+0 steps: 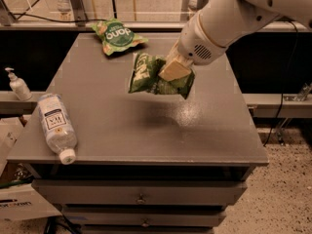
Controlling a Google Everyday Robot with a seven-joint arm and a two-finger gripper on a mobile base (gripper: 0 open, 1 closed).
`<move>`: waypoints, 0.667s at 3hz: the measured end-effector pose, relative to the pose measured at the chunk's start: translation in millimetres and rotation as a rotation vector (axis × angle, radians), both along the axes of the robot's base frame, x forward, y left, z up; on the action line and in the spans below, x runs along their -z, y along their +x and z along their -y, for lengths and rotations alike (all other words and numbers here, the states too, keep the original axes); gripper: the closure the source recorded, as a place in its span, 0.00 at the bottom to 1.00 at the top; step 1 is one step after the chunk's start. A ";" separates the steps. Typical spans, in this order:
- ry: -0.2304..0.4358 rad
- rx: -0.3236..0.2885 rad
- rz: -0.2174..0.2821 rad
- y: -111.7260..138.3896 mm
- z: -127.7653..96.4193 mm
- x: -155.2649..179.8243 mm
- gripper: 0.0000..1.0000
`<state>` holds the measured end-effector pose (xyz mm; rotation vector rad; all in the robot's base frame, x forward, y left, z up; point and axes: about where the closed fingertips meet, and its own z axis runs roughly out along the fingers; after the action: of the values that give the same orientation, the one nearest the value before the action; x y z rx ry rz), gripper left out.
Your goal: Move green jalapeno chip bag near blue plastic bottle
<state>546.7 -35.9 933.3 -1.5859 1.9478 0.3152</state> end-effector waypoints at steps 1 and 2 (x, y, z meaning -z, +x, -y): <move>0.053 -0.060 -0.020 -18.7 -35.9 2.1 1.00; 0.091 -0.118 -0.049 -38.5 -71.0 10.1 1.00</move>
Offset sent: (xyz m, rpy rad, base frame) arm -0.0596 0.1083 -0.0218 0.1373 0.0870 0.1800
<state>508.2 35.1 923.2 -1.6508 1.8523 0.4877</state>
